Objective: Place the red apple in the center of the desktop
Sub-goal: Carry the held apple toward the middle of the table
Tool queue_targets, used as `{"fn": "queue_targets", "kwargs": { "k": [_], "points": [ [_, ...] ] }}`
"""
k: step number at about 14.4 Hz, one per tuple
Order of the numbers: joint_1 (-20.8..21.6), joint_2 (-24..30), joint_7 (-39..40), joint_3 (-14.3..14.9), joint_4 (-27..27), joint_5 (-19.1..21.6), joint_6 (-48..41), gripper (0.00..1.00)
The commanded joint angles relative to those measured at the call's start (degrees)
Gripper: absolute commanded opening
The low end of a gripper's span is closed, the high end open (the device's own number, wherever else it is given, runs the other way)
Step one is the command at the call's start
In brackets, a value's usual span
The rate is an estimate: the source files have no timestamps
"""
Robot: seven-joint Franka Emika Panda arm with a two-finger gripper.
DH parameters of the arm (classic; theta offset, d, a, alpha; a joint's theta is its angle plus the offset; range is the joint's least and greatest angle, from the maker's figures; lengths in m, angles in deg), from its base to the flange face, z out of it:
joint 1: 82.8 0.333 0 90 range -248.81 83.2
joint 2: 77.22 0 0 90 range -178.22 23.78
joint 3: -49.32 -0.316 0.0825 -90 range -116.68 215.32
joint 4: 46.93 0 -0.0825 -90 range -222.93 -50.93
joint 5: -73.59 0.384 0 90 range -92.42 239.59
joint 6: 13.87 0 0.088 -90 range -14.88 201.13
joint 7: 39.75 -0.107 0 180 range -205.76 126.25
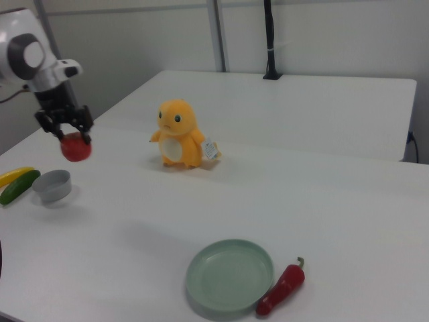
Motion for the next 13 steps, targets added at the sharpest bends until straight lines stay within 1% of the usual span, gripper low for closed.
{"fn": "queue_targets", "kwargs": {
  "k": [1,3,5,8,11,13],
  "points": [
    [-1.34,1.08,5.03,4.25,-2.88,2.24,-2.37,0.28],
    [-2.22,0.64,6.44,6.01,-5.08,2.24,-2.02,0.28],
    [-3.10,0.38,6.53,6.11,-7.71,2.24,-1.67,0.28],
    [-3.19,0.38,6.62,6.20,-11.58,2.24,-1.31,0.29],
    [-3.36,-0.67,6.54,7.42,-12.56,2.24,2.45,0.29],
    [-3.89,-2.25,6.10,7.43,-12.56,2.24,6.40,0.29]
  ]
}}
